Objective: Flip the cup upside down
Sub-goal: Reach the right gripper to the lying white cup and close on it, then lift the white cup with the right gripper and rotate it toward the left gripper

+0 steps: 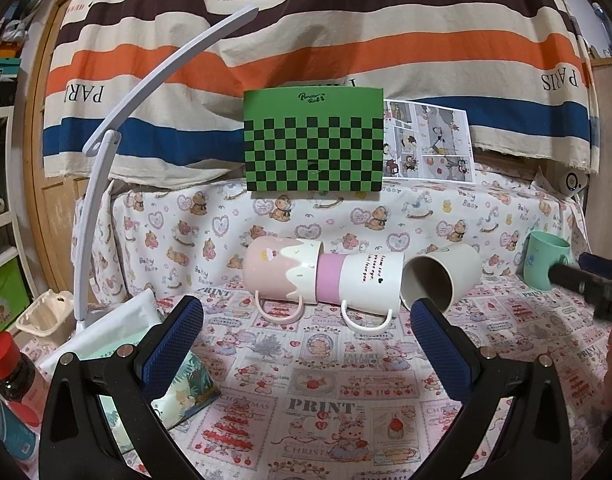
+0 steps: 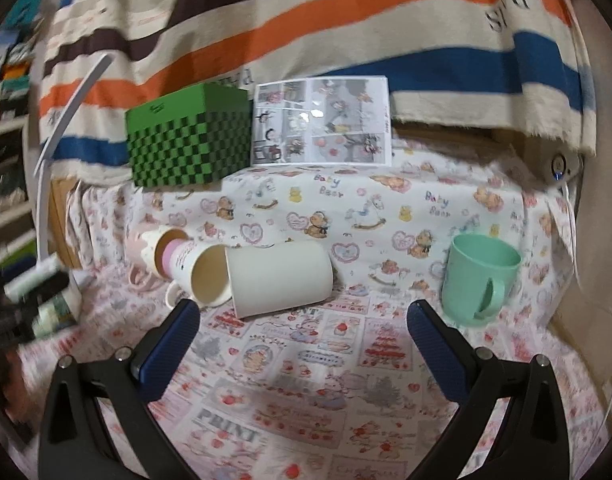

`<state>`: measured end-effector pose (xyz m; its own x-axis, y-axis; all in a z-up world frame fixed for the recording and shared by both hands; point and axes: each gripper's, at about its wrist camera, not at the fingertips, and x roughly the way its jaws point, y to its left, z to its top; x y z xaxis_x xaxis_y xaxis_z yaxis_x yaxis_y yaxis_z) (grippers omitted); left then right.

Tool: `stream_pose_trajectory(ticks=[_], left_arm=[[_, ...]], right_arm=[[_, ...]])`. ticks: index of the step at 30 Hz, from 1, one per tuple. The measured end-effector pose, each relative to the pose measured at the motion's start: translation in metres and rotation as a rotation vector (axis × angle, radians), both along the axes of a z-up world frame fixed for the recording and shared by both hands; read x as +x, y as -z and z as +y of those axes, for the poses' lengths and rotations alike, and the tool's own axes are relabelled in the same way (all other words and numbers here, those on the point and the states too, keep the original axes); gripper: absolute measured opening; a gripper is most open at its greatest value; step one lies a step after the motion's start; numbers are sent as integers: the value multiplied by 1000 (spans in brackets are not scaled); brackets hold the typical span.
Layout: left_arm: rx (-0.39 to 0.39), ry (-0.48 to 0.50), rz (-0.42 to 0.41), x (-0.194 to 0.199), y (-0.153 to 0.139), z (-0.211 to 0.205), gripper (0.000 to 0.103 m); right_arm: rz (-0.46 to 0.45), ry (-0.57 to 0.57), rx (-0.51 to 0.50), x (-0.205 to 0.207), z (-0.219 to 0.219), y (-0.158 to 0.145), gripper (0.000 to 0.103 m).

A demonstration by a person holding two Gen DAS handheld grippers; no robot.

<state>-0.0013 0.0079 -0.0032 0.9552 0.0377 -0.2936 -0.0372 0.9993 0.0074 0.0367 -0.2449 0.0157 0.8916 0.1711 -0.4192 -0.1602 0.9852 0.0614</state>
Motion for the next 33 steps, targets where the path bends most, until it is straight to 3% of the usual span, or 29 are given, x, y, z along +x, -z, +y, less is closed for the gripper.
stream_pose_trajectory(ticks=[9, 14, 17, 25, 33], left_arm=[[-4, 2, 6, 0, -1, 0, 103], [-7, 1, 11, 0, -1, 0, 103], [-7, 1, 11, 1, -1, 0, 103], [-12, 2, 22, 3, -1, -2, 103], [-7, 7, 29, 5, -1, -3, 103]], right_arm=[[293, 168, 393, 51, -16, -30, 103], [487, 256, 544, 93, -12, -9, 103], [594, 335, 682, 119, -11, 18, 103], [694, 465, 839, 166, -3, 60, 102], [714, 495, 877, 172, 2, 68, 96]])
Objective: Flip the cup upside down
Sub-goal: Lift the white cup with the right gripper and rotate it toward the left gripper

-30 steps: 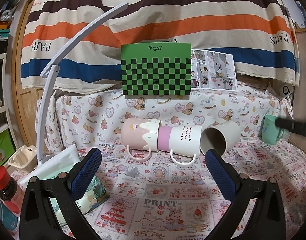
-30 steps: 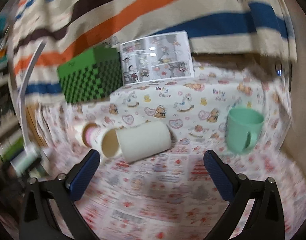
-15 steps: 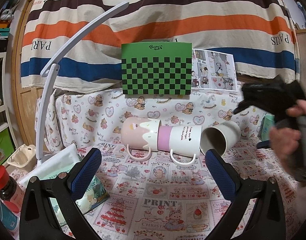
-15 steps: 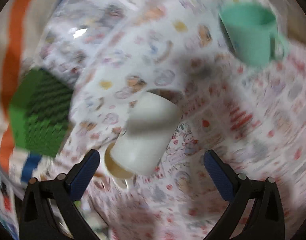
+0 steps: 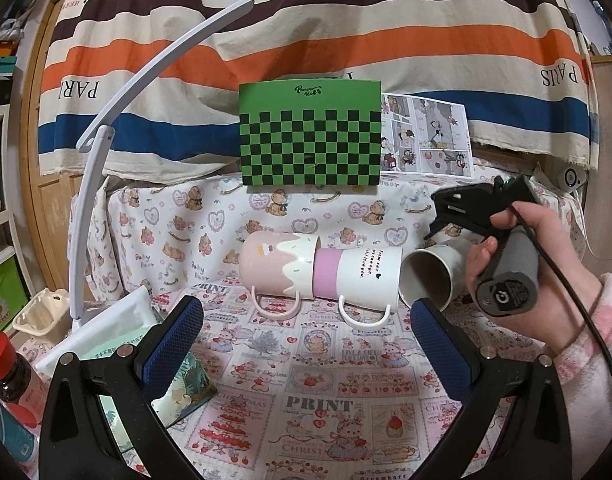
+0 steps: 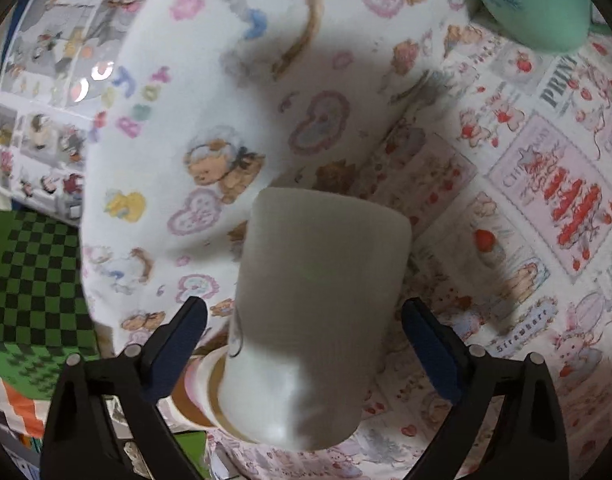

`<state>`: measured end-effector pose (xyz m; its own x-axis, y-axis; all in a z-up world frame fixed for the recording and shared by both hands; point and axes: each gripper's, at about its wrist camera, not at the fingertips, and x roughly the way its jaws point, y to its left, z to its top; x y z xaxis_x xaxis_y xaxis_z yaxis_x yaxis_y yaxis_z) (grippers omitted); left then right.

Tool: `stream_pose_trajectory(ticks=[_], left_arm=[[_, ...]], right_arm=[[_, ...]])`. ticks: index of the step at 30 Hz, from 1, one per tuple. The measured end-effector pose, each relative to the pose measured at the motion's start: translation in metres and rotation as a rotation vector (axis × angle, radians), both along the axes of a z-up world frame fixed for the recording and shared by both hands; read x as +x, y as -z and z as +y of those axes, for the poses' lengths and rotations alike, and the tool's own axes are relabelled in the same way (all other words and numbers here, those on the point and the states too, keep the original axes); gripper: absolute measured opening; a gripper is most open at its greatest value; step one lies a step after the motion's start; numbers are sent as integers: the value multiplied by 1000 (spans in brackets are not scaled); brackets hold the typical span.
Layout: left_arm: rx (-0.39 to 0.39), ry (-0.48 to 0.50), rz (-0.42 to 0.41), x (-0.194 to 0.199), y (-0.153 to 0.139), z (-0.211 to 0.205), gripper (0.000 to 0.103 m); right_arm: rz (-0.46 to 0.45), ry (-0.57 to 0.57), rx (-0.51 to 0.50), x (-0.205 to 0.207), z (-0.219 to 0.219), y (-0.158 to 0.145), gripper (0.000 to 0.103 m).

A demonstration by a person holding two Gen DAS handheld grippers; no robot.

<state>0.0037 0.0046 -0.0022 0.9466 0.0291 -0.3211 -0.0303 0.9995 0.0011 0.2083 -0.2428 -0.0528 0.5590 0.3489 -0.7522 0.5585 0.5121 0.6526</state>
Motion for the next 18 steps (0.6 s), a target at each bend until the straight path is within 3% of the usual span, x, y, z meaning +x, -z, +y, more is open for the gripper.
stream_pose_trajectory(ticks=[3, 9, 15, 18], left_arm=[[-3, -2, 4, 1, -1, 0, 103], [-12, -5, 9, 3, -1, 3, 103], [-10, -5, 5, 2, -1, 3, 103], [-13, -6, 8, 2, -1, 3, 103]], right_arm=[[-4, 13, -9, -3, -2, 5, 80], [9, -47, 29, -5, -17, -2, 79], [-53, -189, -106, -40, -40, -43, 79], [-78, -318, -112, -58, -40, -59, 79]])
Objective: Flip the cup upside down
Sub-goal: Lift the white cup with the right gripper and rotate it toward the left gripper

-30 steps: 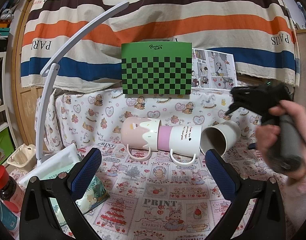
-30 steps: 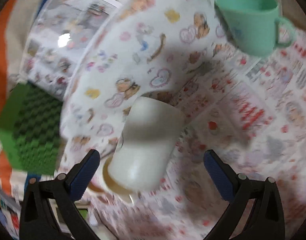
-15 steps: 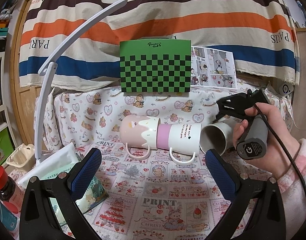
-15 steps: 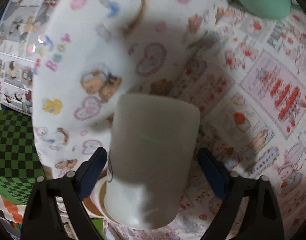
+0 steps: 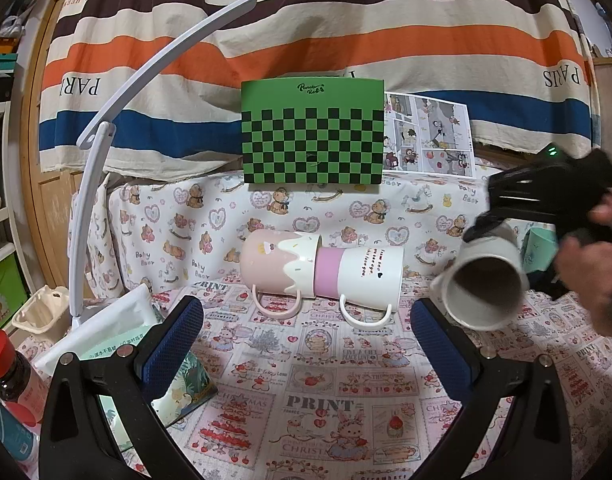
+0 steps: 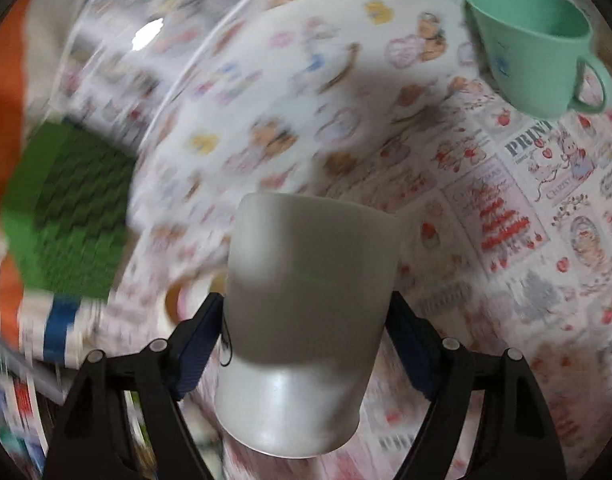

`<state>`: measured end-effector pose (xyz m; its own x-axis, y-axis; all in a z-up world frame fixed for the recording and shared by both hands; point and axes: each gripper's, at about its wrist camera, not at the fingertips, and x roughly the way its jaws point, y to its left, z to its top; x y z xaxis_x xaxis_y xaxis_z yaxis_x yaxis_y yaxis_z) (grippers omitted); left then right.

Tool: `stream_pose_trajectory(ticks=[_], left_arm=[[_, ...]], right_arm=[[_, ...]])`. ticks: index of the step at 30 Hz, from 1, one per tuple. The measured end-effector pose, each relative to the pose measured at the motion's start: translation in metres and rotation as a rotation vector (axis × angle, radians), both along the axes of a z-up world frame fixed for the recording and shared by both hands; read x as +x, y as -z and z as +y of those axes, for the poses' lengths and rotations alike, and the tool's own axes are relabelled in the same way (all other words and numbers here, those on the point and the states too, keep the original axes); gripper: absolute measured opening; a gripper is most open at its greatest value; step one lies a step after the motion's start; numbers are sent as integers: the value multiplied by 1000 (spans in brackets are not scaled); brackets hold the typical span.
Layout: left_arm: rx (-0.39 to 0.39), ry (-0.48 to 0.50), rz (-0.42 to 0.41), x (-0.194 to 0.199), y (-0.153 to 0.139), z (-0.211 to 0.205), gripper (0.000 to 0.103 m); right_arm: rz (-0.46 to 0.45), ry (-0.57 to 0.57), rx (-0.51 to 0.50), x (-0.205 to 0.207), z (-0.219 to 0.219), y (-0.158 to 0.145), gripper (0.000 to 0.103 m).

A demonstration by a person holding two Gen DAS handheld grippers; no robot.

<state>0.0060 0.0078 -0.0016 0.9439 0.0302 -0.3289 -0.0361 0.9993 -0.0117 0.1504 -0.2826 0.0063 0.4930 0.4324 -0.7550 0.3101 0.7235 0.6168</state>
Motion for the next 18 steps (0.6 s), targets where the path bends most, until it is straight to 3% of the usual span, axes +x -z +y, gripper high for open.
stream_pose_trajectory(ticks=[6, 11, 18], left_arm=[[-15, -5, 17, 3, 1, 4, 103], [-23, -7, 24, 5, 1, 6, 103], [-40, -8, 46, 9, 4, 11, 103]], right_arm=[[-1, -219, -6, -34, 12, 1, 79], [-9, -389, 24, -56, 31, 30, 79], [-44, -428, -10, -55, 60, 44, 78]])
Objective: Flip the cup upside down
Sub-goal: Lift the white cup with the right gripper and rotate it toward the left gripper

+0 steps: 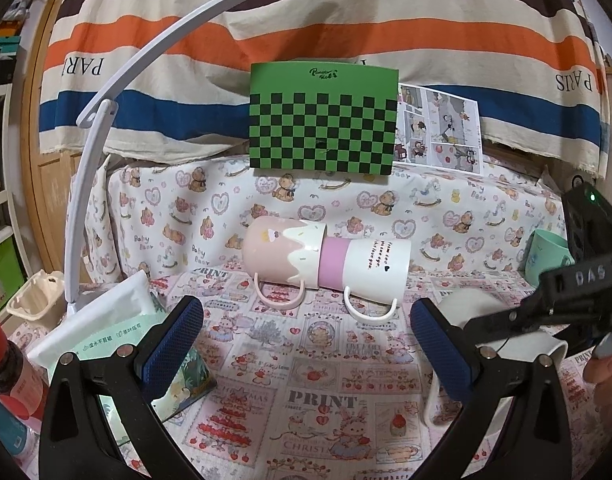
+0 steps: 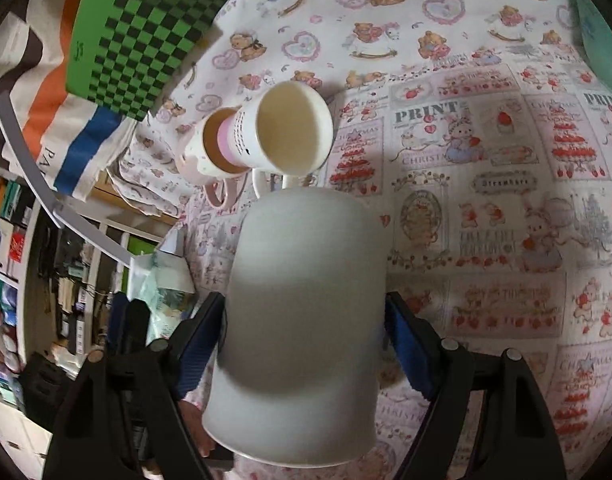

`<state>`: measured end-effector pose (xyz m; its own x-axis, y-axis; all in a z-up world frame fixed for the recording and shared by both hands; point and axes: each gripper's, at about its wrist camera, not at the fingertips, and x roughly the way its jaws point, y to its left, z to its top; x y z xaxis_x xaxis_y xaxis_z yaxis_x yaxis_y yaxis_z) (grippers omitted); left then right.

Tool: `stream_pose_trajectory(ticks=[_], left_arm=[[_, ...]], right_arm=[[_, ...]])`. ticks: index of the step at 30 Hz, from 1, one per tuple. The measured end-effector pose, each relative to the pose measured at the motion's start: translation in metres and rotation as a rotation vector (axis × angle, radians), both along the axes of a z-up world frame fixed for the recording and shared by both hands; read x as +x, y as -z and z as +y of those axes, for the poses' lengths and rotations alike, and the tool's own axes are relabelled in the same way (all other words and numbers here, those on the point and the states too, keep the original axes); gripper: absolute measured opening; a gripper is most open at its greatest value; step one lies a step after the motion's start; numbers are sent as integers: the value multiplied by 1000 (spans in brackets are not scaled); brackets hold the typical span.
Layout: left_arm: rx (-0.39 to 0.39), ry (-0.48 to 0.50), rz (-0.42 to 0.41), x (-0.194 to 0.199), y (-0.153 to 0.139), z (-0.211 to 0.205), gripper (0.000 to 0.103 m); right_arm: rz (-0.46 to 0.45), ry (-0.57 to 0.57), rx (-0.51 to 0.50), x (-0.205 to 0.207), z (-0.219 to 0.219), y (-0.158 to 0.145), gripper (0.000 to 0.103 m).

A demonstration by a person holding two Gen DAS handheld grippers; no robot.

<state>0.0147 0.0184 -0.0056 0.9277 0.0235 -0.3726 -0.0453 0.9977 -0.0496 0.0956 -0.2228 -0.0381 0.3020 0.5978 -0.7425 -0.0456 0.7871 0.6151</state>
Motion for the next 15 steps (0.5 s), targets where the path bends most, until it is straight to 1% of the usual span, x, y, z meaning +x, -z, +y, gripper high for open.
stream_pose_trajectory(ticks=[4, 6, 7, 8, 9, 10, 11, 13, 14, 15], left_arm=[[-8, 0, 12, 2, 1, 1, 103], [-10, -1, 13, 2, 1, 1, 103], [-10, -1, 12, 1, 1, 1, 103], [-9, -1, 11, 1, 1, 1, 103], [-8, 0, 10, 1, 0, 1, 103], [-7, 0, 10, 1, 0, 0, 103], [-5, 0, 8, 0, 0, 0, 103], [-1, 1, 4, 0, 0, -1, 103], [1, 2, 2, -1, 0, -2, 103], [5, 2, -1, -1, -1, -2, 103]], right_arm=[[-23, -13, 4, 9, 14, -2, 78], [-51, -32, -6, 7, 15, -5, 78], [-75, -42, -21, 6, 16, -6, 80], [-99, -51, -36, 4, 16, -8, 85], [-153, -60, -74, 0, 15, -14, 88], [-189, -61, -97, -4, 15, -18, 94], [-254, -58, -136, -10, 13, -25, 97], [-380, -49, -202, -21, 8, -39, 99], [-449, -41, -240, -27, 5, -45, 102], [-520, -27, -283, -34, 2, -51, 103]])
